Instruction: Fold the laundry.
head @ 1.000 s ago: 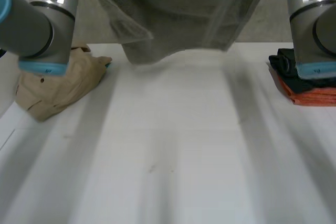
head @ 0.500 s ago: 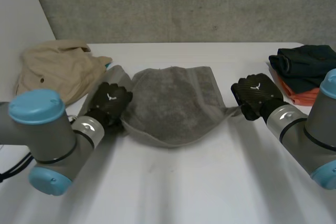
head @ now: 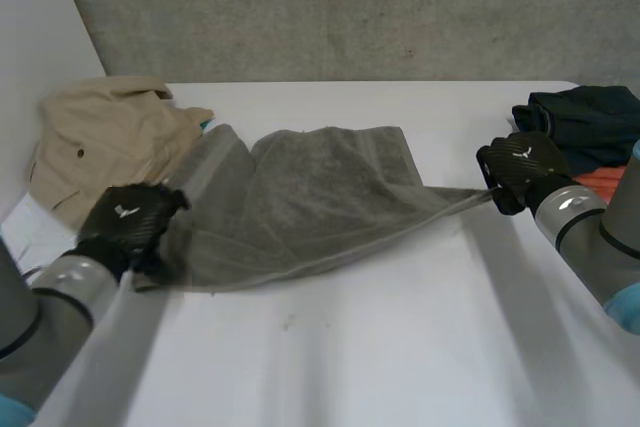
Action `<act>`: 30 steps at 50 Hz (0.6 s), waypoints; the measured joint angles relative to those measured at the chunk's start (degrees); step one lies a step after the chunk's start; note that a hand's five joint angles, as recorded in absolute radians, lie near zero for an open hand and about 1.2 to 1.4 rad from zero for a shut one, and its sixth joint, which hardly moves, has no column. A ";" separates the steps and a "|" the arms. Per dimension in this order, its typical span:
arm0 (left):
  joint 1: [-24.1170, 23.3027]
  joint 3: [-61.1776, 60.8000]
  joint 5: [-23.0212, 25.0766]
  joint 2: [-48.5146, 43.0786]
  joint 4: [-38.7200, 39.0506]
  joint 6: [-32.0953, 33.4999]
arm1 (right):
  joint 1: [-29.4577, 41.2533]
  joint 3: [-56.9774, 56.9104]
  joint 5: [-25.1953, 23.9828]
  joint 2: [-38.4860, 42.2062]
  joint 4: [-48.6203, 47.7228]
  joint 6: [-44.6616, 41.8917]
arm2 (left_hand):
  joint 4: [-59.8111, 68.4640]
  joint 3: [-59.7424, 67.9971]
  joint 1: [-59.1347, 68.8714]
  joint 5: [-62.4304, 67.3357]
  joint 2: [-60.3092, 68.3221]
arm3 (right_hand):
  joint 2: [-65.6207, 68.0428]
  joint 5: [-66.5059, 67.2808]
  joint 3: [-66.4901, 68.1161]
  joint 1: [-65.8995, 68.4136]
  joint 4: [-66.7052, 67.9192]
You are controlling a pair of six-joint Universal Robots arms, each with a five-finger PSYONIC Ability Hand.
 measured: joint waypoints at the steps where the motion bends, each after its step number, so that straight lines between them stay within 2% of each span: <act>1: 0.56 -0.34 0.17 0.03 -0.01 -0.03 | -0.02 -0.01 -0.01 0.00 0.00 0.00 | 0.00 0.00 0.00 0.00 0.00 | 0.00 0.00 0.00 0.00 0.00; 2: 2.86 -1.51 1.07 -0.05 0.01 -0.06 | -0.08 -0.01 -0.05 -0.02 0.03 0.00 | 3.17 3.26 3.14 3.15 2.95 | 0.00 0.00 0.00 0.00 0.00; 8: 9.16 -2.93 6.45 -2.92 0.29 0.17 | -0.11 0.02 -0.15 -0.04 0.14 -0.05 | 4.07 3.91 3.47 4.06 3.56 | 0.00 0.00 0.00 0.00 0.00; 13: 12.38 -2.09 12.05 -6.77 0.31 0.60 | -0.10 0.13 -0.22 -0.01 0.24 -0.12 | 4.05 3.91 3.47 4.04 3.56 | 0.00 0.00 0.00 0.00 0.00; 17: 13.33 -1.32 14.59 -8.96 0.48 0.85 | -0.09 0.25 -0.27 0.01 0.30 -0.12 | 4.56 4.45 3.98 4.54 4.26 | 0.00 0.00 0.00 0.00 0.00; 22: 13.53 -0.01 15.27 -11.39 1.42 0.98 | -0.09 0.47 -0.33 0.01 0.33 -0.13 | 15.99 16.01 16.72 15.63 16.13 | 0.00 0.00 0.00 0.00 0.00; 24: 13.49 0.66 15.18 -12.38 1.94 0.99 | -0.07 0.60 -0.37 0.01 0.33 -0.14 | 16.80 16.81 17.54 16.41 16.52 | 0.00 0.00 0.00 0.00 0.00; 25: 13.47 1.01 15.10 -12.89 2.22 0.99 | -0.08 0.67 -0.39 0.01 0.33 -0.15 | 22.40 22.42 22.84 21.96 22.37 | 0.00 0.00 0.00 0.00 0.00; 28: 13.43 1.85 14.90 -13.89 2.72 0.99 | -0.08 0.80 -0.44 0.01 0.35 -0.15 | 25.97 25.91 25.89 25.39 25.71 | 0.00 -0.01 0.00 0.00 0.00; 30: 13.38 2.83 14.68 -14.75 3.10 0.99 | -0.08 0.90 -0.48 0.01 0.35 -0.15 | 36.41 36.23 36.75 35.72 36.10 | 0.00 0.00 0.00 0.00 0.00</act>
